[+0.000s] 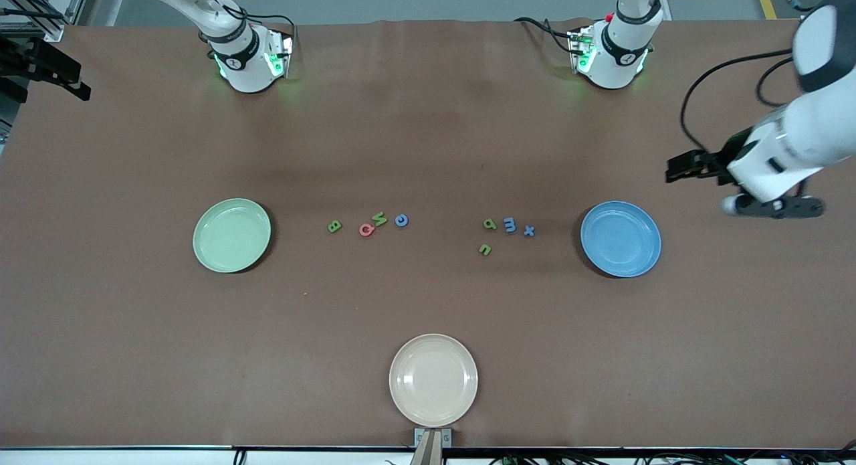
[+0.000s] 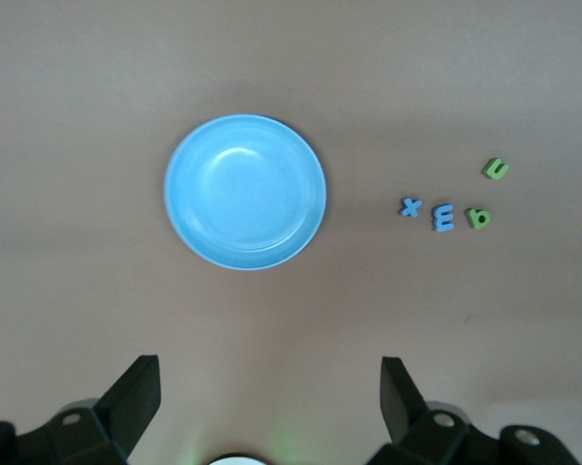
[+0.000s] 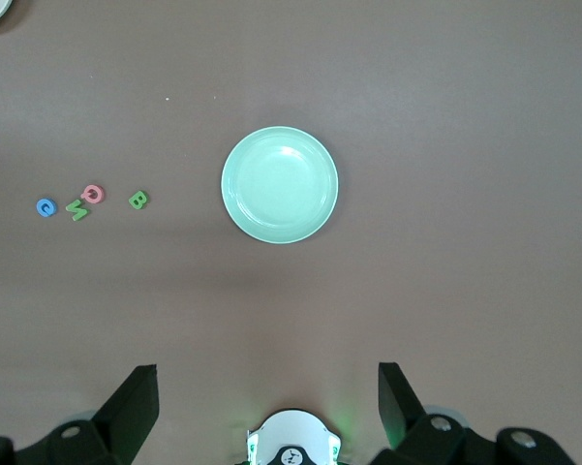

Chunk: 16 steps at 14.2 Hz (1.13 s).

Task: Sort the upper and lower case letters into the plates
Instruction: 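Reach the left gripper down toward the blue x beside the blue plate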

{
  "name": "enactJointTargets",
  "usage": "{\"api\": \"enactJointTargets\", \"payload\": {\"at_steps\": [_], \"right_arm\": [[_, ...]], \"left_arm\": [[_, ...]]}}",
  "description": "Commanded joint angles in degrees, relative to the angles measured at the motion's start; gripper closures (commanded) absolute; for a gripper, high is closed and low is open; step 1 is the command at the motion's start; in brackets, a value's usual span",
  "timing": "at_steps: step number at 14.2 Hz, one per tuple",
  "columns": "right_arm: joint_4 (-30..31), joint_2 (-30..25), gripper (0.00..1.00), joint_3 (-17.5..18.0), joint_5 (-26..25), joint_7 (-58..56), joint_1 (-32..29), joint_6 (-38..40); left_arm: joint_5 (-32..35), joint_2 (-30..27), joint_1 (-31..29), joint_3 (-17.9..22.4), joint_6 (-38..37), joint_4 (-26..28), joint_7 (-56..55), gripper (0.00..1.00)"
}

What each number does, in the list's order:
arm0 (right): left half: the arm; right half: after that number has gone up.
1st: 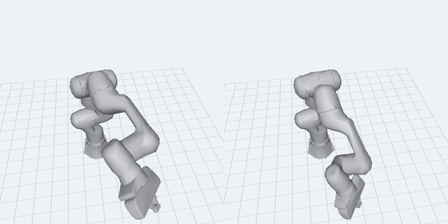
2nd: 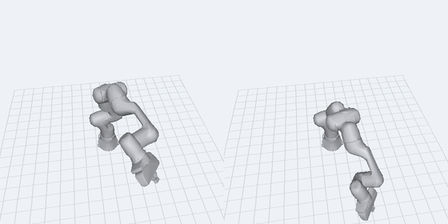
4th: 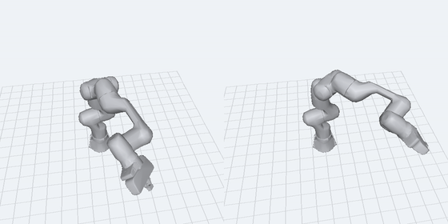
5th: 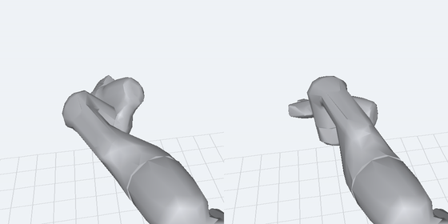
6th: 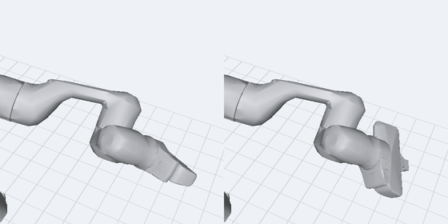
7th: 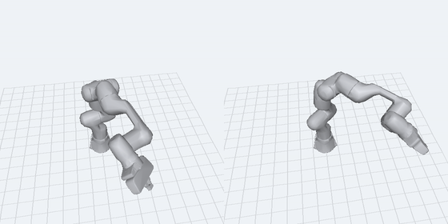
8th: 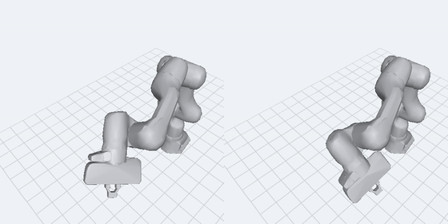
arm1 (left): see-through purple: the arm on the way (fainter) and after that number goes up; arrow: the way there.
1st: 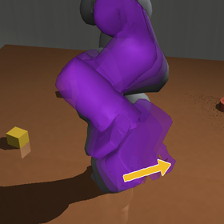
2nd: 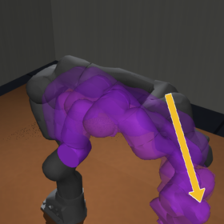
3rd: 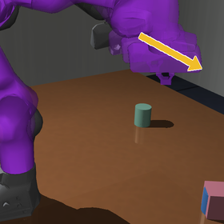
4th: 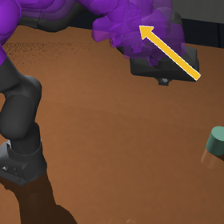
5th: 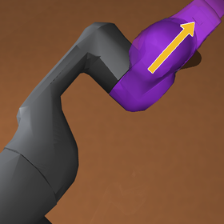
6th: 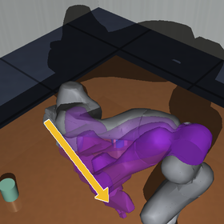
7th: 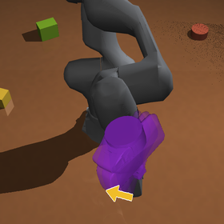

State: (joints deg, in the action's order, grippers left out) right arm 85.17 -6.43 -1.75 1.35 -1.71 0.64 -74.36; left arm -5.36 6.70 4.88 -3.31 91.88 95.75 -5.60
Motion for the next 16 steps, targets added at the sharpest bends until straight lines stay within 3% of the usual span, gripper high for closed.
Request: {"api": "enactJointTargets", "payload": {"at_steps": [1,5,10,16], "right_arm": [[-0.1,-0.4,0.0,-0.4,-1.0,0.2,0.9,0.0],[-0.1,-0.4,0.0,-0.5,-0.6,-1.4,0.8,-0.1],[0.0,-0.4,0.0,-0.6,-0.3,-0.7,0.7,0.4],[-0.2,0.1,0.0,-0.7,-0.4,-1.3,0.4,-0.2]], "left_arm": [[-0.7,0.4,0.1,-2.4,5.8,5.0,-3.0,0.0],[0.9,4.3,0.7,-7.2,15.7,10.6,-10.0,0.0],[4.9,9.6,6.7,-7.5,30.9,17.0,-16.6,0.0],[8.9,16.8,11.2,-7.5,40.2,17.8,-19.1,0.0]]}}
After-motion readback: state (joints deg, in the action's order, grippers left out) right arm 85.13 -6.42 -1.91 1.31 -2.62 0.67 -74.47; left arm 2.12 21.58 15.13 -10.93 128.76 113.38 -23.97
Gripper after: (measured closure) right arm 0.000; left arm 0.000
